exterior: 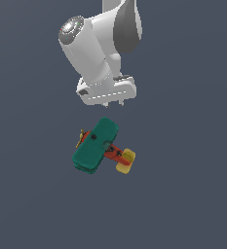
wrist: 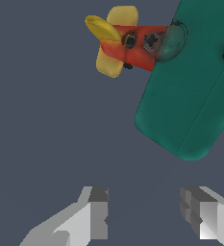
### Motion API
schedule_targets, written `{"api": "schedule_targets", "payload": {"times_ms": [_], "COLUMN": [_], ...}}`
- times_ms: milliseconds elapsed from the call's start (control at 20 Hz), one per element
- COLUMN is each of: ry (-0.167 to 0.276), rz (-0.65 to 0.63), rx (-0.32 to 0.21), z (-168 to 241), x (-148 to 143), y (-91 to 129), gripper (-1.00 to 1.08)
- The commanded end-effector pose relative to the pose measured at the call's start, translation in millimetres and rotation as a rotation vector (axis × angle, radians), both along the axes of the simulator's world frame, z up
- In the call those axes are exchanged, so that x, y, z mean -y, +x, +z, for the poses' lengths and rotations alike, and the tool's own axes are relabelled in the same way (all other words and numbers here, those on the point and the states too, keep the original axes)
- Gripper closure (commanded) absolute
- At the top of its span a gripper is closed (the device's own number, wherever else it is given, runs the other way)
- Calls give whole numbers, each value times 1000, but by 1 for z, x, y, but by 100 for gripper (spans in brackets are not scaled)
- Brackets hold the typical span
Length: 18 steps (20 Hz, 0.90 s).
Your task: Pick up the object and move it to a goal position.
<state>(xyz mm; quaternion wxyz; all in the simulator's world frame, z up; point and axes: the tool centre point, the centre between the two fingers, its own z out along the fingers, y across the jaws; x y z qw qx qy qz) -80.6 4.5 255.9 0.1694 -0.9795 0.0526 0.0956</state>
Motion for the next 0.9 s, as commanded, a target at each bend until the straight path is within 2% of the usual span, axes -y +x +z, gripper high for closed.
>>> {"api": "schedule_targets", "payload": {"times_ms": [0,450,850], "ry": [34,129,171], "rz": [-14,-55,-74], "rx": [-10,-32,-39], "z": [-5,-18,-24], "x": [0,1,2], "y": [1,7,9], "gripper": [-20,-20,-20]}}
